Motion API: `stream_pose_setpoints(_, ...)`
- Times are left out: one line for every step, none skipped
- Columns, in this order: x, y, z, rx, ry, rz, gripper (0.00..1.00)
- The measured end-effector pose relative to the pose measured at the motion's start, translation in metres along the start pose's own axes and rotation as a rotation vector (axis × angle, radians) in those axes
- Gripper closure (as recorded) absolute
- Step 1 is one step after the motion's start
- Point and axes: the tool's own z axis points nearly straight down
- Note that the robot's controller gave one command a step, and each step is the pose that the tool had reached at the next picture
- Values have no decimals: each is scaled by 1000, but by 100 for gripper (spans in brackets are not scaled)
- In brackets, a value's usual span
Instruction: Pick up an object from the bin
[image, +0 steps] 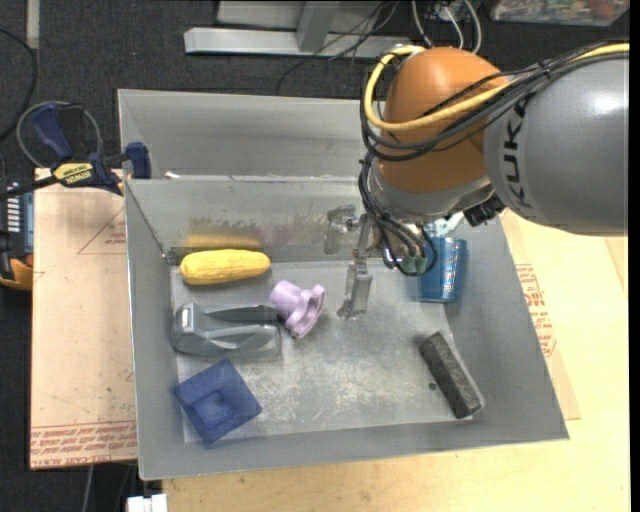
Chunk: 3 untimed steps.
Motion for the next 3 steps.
stream_pose_setpoints(-1, -1, -5, -1, -8, 3, 0)
stream_pose_setpoints(-20, 19, 96, -1, -11, -177, 0)
stream_pose_setpoints(-2, 32, 83, 0, -14, -228, 0)
